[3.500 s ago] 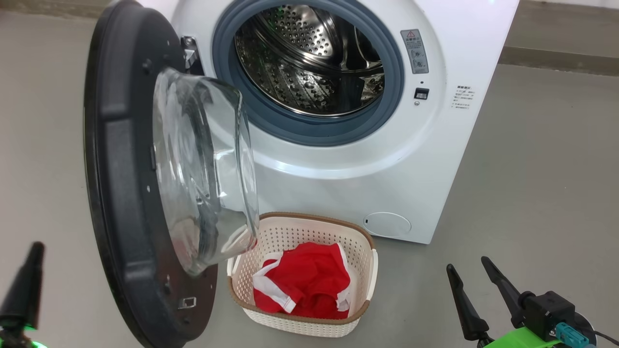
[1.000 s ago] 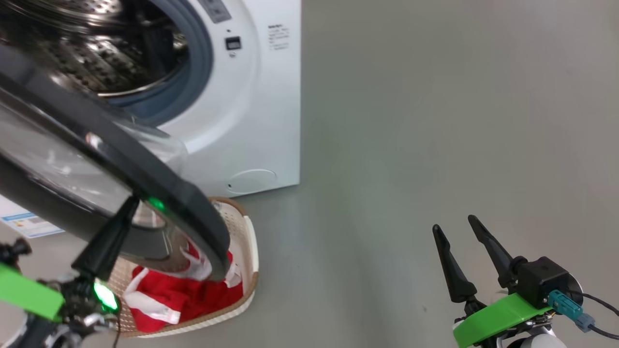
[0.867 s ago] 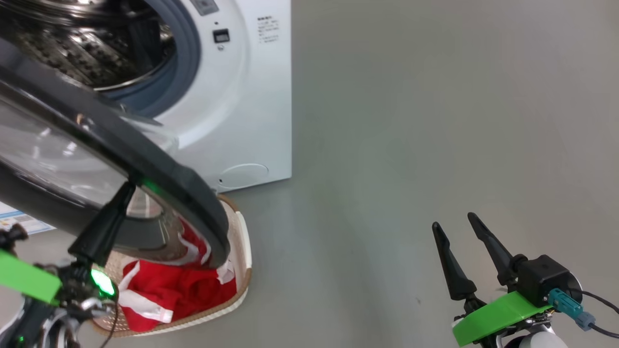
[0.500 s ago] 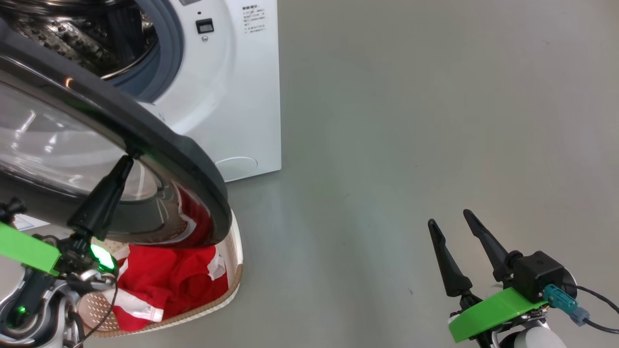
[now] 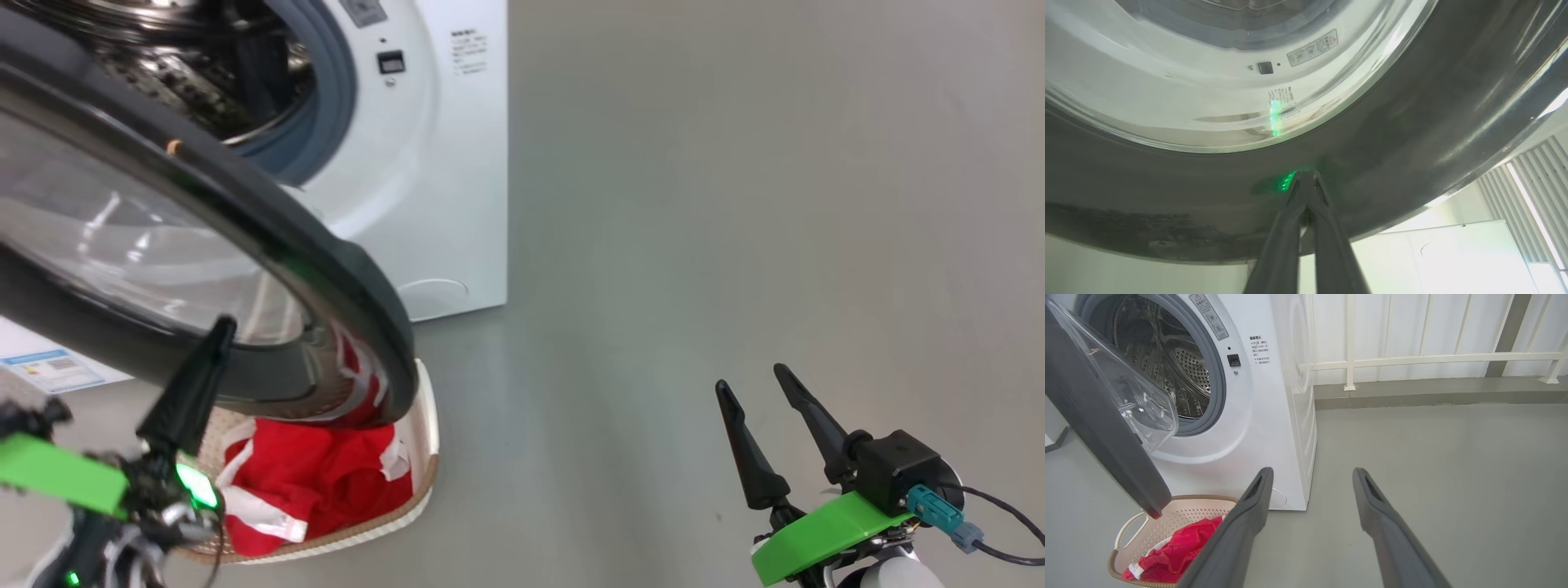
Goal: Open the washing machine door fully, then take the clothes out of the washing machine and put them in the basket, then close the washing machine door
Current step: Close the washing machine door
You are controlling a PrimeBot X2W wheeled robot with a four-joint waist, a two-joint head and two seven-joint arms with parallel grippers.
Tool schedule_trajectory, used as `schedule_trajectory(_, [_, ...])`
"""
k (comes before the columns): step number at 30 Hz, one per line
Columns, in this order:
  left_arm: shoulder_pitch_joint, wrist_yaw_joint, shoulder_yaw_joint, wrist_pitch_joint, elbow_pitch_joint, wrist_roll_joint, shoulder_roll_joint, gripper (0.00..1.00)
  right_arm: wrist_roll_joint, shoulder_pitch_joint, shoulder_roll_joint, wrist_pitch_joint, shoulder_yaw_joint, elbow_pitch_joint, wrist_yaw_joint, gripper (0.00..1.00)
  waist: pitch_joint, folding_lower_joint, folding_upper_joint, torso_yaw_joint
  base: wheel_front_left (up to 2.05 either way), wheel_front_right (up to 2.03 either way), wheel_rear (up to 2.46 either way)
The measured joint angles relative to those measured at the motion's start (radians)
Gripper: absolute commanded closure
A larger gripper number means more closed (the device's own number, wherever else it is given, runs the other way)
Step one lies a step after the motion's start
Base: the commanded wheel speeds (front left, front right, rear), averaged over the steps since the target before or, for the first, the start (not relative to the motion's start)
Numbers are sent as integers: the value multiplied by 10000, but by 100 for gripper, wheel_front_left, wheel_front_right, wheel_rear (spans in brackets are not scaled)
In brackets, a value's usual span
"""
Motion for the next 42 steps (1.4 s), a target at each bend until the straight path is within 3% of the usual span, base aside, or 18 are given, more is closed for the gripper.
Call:
schedule_trajectory(7, [1151,-82,40,-408,-268,0,-357,98,13,21,-10,0,-2,174,0,0,-427,0,0,435,0,0,0])
schedule_trajectory(8, [1457,-84,10,-600,-357,4,-437,34,13,42,-10,2,-4,213,0,0,-562,0,0,566,0,0,0])
schedule_trajectory(9, [1628,-84,-23,-683,-428,4,-462,1,13,76,-12,2,-8,224,0,0,-633,0,0,626,0,0,0])
schedule_trajectory(18, [2695,-86,-631,-2148,-884,1026,-550,0,13,332,-15,35,-142,272,0,0,-1084,0,0,1211,0,0,0])
schedule_trajectory(22, [2895,-88,-993,-3258,-1145,2441,-562,0,-81,495,-15,63,-270,278,0,0,-1221,0,0,1392,0,0,0])
schedule_trajectory(27, [3095,-38,-1406,-4890,-1693,5016,-508,0,-81,590,-13,75,-349,257,0,0,-1376,0,0,1504,0,0,0])
schedule_trajectory(33, [3118,989,-2178,-6567,-2431,9074,190,0,-113,669,-13,163,-500,94,0,0,-1537,0,0,1570,0,0,0])
schedule_trajectory(38, [3516,1737,-2817,-6970,-2644,11122,625,0,-259,843,-12,299,-591,-134,0,0,-1715,0,0,1629,0,0,0])
schedule_trajectory(42, [3938,2142,-3104,-6978,-2665,12036,905,0,-288,1032,-10,408,-662,-307,0,0,-1836,0,0,1677,0,0,0])
